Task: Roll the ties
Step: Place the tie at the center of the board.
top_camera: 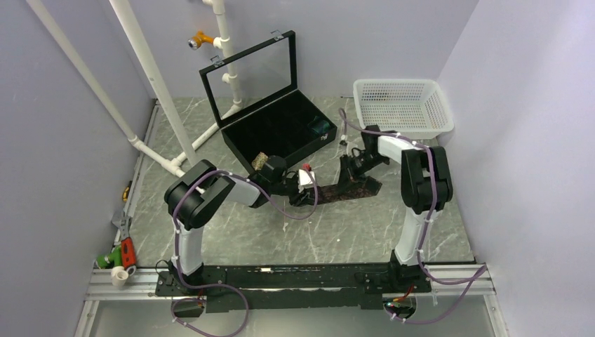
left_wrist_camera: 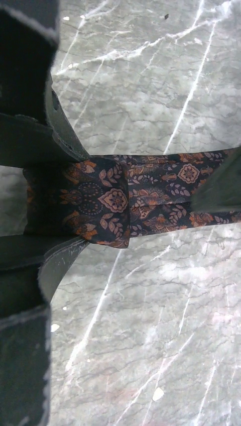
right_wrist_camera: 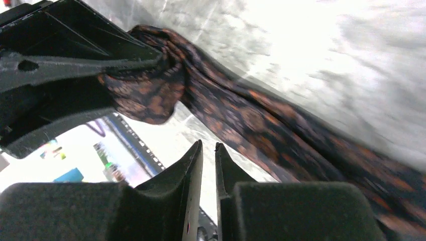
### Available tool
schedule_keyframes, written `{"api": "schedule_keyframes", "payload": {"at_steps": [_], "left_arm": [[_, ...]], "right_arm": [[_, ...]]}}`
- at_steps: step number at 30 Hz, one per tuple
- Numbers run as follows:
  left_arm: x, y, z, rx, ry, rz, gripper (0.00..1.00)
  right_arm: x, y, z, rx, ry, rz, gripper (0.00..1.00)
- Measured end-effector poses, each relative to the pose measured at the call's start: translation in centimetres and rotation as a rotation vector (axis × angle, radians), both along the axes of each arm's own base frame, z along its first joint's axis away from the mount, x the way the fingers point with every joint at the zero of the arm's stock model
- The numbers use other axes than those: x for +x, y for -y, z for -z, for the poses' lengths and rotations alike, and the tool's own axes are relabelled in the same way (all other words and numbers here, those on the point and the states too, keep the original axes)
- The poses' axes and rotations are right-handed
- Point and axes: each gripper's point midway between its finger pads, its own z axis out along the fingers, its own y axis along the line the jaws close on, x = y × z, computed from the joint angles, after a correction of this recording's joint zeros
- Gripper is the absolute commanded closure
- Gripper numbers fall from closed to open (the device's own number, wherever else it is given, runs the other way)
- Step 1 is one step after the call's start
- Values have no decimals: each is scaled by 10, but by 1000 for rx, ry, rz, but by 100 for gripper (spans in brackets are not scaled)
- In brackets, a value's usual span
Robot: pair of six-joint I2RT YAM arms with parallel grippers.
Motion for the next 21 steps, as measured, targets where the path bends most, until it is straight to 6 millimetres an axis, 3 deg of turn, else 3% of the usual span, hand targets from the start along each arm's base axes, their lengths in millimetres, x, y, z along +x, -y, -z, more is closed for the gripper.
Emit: {"api": "schedule_keyframes", "payload": {"at_steps": [3,8,13,21], "left_arm": [[1,-7,1,13,-8,4,90],[-4,-12,2,28,-2,50,90],[-4,-21,1,40,-41,42,87],[-5,-40,-10,91,-159,-79,85]], "right_arm": [[13,17,-4,-42,71,24,86],[17,31,18,-135,83,24,92],[12,31,23,-136,61,23,97],[-17,17,25,-132,1,-35,98]]}}
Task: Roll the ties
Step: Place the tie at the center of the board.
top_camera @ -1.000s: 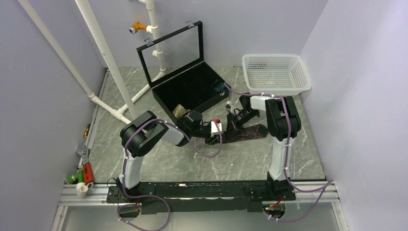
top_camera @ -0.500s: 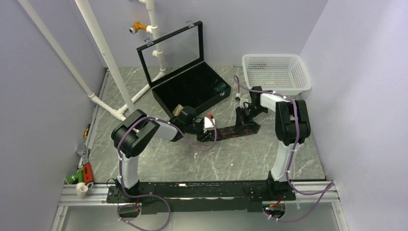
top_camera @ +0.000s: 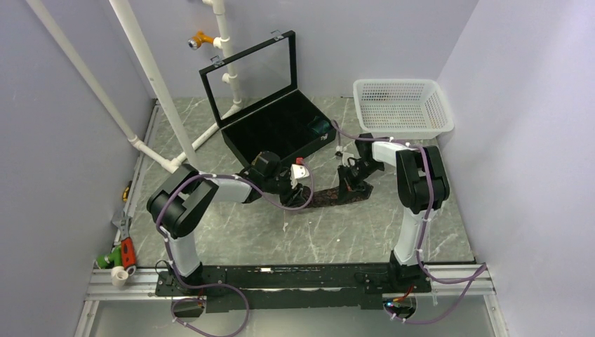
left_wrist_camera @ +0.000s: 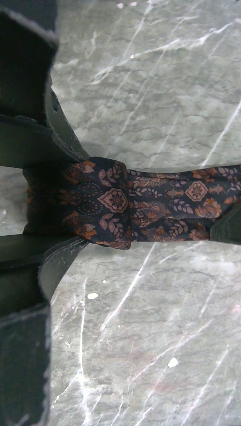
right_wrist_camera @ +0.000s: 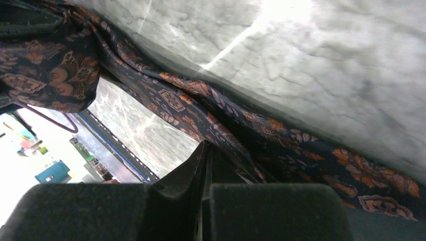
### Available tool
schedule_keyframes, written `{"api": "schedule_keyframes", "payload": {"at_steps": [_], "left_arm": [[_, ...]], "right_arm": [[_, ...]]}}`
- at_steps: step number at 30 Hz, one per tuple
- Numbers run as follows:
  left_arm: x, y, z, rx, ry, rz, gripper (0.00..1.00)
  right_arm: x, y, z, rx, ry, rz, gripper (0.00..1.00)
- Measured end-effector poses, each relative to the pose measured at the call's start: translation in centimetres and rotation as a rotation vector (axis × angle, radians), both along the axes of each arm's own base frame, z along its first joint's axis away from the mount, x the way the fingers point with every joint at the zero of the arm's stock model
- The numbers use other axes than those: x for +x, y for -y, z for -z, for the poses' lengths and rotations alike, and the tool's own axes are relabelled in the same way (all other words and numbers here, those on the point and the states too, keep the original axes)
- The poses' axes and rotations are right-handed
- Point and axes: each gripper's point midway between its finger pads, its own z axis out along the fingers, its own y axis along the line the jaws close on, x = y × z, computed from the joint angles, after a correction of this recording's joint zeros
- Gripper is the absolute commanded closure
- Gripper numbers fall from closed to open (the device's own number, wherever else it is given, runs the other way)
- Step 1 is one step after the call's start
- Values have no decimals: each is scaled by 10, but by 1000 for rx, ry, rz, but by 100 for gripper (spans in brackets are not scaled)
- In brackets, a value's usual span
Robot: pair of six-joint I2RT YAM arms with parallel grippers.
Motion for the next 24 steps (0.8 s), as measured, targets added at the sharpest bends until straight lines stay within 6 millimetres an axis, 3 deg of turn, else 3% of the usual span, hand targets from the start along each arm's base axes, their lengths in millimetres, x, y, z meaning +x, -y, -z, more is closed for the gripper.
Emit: {"api": "schedule_keyframes", "payload": {"at_steps": [5,10,13,18,22,24], "left_arm": [[-1,-6,13,79,-19,-17,81],[0,0,17,127,22,19,73],[0,2,17,147,47,32,70],[0,4,18,169,70,41,69],[0,5,18,175,85,45,69],[0,5,18,176,87,45,69]], "right_arm": [[-7,-6,0,-1,-12,-25,92],[-8,-11,-8,34,-13,-24,57],[-5,-19,-22,91,1,-6,46],[6,-50,-49,226,18,27,44],[5,-77,-57,289,5,16,46],[5,-89,-56,310,-6,5,52]]}}
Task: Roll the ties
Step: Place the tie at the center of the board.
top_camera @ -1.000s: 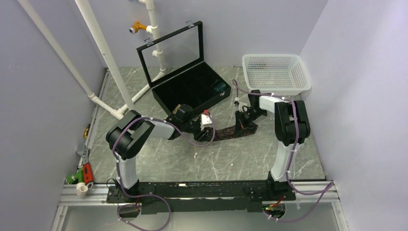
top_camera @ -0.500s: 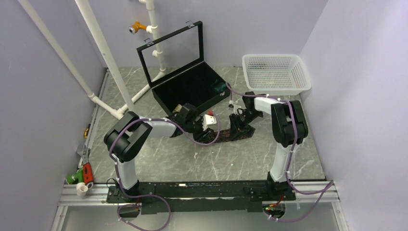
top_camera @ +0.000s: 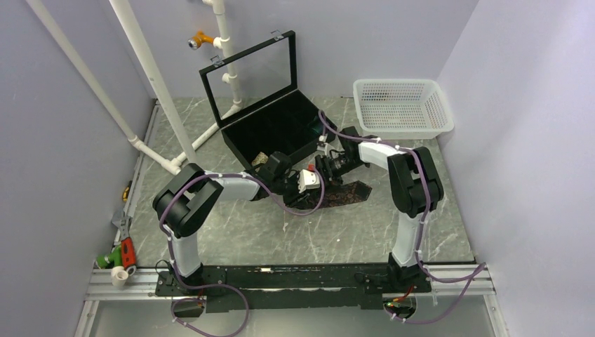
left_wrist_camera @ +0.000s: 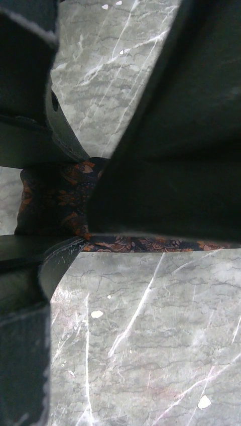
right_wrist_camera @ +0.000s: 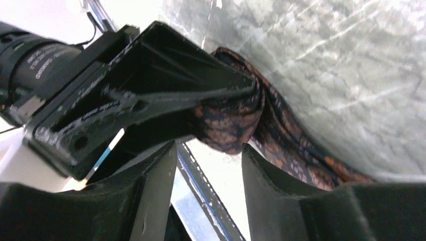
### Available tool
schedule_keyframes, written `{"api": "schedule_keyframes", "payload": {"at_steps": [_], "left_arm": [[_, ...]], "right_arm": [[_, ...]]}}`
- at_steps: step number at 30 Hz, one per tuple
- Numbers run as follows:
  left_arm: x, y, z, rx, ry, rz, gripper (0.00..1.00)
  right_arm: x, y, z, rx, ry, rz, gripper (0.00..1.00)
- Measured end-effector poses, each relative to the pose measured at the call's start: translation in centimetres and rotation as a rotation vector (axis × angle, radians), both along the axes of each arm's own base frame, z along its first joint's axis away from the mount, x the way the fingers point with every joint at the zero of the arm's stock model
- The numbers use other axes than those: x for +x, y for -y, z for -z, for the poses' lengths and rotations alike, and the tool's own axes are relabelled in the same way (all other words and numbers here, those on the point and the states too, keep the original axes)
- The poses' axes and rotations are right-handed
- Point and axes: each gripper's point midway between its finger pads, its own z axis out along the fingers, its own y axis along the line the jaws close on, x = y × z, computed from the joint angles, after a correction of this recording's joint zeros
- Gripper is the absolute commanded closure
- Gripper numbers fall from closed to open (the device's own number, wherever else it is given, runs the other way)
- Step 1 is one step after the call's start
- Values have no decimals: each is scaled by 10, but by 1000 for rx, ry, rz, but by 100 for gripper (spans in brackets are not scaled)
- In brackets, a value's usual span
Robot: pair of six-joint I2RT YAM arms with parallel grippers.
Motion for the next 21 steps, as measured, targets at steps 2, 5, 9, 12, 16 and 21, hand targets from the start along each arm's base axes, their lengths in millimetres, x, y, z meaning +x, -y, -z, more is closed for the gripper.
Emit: {"api": "schedule_keyframes", "payload": {"at_steps": [2,5,9,12,16,21], "left_arm": [[0,0,0,0,0,0,68],[0,0,0,4,0,2,66],[-1,0,1,11,2,5,65],[0,0,1,14,1,6,65],[0,0,1,15,3,8,65],[0,0,1,16,4,10,64]], "right_arm": [[3,-7,5,11,-10,-3,61],[5,-9,15,5,-32,-1,65],[4,-9,24,-4,-61,-6,53],[4,-8,26,-14,-52,-12,49],[3,-9,25,-2,-54,-13,51],[-2,-13,24,32,-74,-19,58]]}}
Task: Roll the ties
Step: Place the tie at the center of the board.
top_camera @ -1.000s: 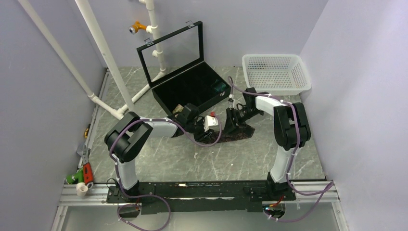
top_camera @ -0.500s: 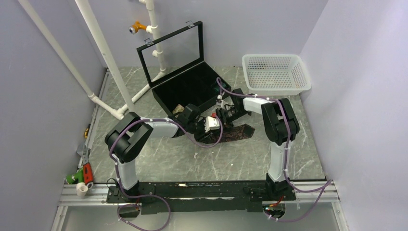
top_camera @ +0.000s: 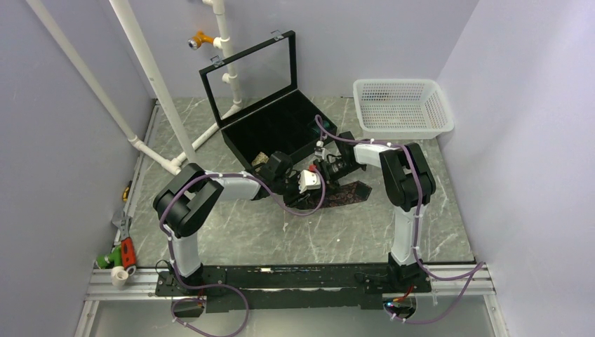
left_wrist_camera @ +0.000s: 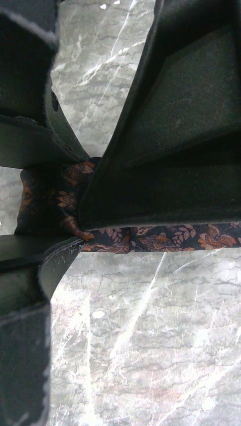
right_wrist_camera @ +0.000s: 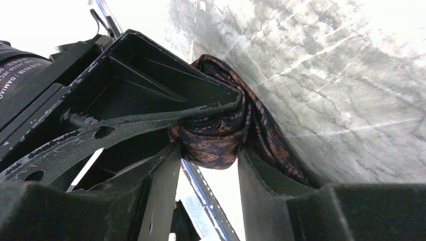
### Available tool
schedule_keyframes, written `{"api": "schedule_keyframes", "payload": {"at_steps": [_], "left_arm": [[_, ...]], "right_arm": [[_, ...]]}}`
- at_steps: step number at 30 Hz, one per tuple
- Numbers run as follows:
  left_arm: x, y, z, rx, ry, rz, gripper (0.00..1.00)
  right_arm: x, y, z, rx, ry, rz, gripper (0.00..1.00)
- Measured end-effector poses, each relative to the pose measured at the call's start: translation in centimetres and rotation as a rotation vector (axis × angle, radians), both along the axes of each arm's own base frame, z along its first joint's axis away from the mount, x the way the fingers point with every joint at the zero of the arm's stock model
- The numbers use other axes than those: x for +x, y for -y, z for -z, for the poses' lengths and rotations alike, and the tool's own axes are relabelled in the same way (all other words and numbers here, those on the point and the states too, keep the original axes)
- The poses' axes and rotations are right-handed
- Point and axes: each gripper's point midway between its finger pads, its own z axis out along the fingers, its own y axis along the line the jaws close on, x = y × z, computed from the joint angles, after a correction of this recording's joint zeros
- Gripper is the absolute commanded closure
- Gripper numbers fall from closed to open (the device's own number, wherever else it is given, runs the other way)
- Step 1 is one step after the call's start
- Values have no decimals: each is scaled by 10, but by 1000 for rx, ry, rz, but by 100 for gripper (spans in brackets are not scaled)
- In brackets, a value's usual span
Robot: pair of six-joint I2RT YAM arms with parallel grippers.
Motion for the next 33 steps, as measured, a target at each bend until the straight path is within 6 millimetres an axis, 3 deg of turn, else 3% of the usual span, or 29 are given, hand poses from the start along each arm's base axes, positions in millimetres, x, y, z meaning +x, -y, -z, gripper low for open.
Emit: {"api": "schedule_keyframes", "payload": {"at_steps": [4,8,12,15,26,30,33], "left_arm": [[0,0,0,0,1,1,59],[0,1,0,-4,-1,3,32],[-2,0,1,-22,-18,10,18],[-7,0,0,-63,-18,28,14],[-2,11,-24,-237,100,40,7],[-1,19,-21,-265,121,69,12],[-4,27,-11,-253,123,95,25]], "right_arm": [[-2,-2,-1,20,6,-12,100],[-2,0,1,12,18,-19,100],[-4,11,8,-29,-9,-9,100],[-5,18,13,-64,-24,-1,100],[-8,35,29,-201,-27,2,100],[-8,37,30,-219,-36,-1,100],[-8,37,30,-223,-52,-11,100]]}}
